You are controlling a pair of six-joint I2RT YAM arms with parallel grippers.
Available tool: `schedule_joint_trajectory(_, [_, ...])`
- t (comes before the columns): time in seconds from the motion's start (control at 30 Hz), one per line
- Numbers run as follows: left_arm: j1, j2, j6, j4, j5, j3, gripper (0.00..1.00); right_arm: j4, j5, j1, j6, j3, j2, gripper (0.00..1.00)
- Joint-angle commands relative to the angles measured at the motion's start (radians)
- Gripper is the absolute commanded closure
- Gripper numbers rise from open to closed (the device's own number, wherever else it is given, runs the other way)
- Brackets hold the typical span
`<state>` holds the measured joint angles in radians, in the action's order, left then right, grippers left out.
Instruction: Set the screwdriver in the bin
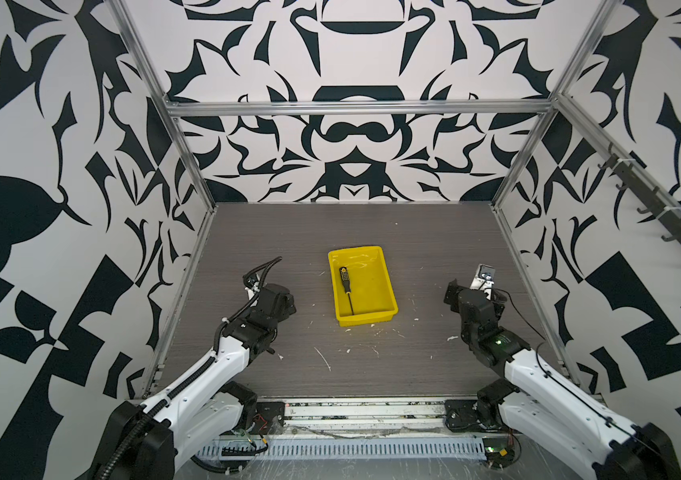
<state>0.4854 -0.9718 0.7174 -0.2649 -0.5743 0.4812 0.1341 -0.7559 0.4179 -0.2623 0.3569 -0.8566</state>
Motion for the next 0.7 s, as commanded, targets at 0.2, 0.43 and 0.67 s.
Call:
schedule_joint_trajectory(0.2, [0.002,-0.031,0.008,-0.002,0.012,0.018,0.01,0.526,0.012,-0.087,0.356,-0.05,-0.291,0.01])
schedule_joint_trajectory(0.43, [0.001,-0.025,0.001,0.029,0.022,0.005,0.01,0.614,0.089,-0.212,0.197,-0.008,-0.485,0.01])
schedule_joint_trajectory(0.67, [0.001,-0.02,0.007,0.013,0.009,0.009,0.0,0.709,0.146,-0.282,0.147,-0.001,-0.608,0.01])
